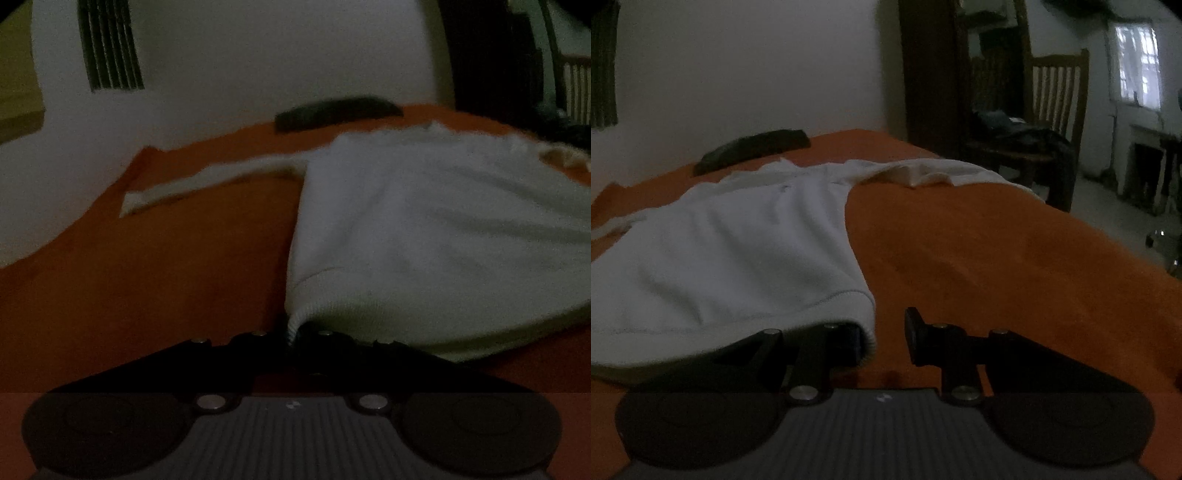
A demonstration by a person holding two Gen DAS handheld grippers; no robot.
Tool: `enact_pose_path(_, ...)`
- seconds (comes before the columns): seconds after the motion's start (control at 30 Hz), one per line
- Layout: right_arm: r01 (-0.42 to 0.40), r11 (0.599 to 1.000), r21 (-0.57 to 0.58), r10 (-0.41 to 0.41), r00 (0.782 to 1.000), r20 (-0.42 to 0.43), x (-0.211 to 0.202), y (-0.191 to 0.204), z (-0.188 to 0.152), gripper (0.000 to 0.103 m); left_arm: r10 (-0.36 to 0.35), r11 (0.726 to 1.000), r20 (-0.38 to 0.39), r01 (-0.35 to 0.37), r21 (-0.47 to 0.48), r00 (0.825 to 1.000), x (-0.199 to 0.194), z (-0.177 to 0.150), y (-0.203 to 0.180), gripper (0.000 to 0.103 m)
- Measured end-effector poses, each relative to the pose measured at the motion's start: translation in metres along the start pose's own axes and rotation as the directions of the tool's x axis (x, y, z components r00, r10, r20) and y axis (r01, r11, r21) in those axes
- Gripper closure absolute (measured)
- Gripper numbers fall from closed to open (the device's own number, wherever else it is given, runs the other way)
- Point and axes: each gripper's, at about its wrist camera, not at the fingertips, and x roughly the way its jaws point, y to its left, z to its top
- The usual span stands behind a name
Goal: Fold clothes
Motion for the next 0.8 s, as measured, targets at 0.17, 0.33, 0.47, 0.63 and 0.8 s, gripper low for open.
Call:
enact_pose_path(0.17, -0.009, 1.0, 0.012, 0.01, 0.998, -0.067, 0.006, -0.001, -0.002, 0.078, -0.015, 1.0, -0.033, 0.014, -0.003, 0.999, 0.003, -0.007, 0.002, 0.099)
enact_pose_path(0.33, -0.042, 0.999, -0.025, 0.038, 0.989, -0.141, 0.001, -0.005, 0.001, 0.064, -0.051, 0.998, -0.019, 0.052, 0.036, 0.998, -0.014, -0.004, 0.003, 0.062)
enact_pose_path(0.47, -0.103, 0.988, -0.111, 0.091, 0.99, -0.109, -0.028, -0.005, 0.012, 0.063, -0.1, 0.991, 0.025, 0.098, 0.089, 0.995, -0.04, 0.005, 0.004, 0.057)
enact_pose_path(0.63, -0.303, 0.906, -0.294, 0.287, 0.953, -0.095, -0.049, 0.033, 0.027, 0.063, -0.213, 0.955, 0.001, 0.208, 0.213, 0.977, -0.034, 0.024, -0.023, 0.063)
enact_pose_path(0.8, -0.522, 0.713, -0.468, 0.468, 0.852, -0.236, -0.032, 0.09, 0.023, 0.063, -0.327, 0.867, -0.068, 0.328, 0.375, 0.943, -0.022, 0.025, -0.071, 0.063)
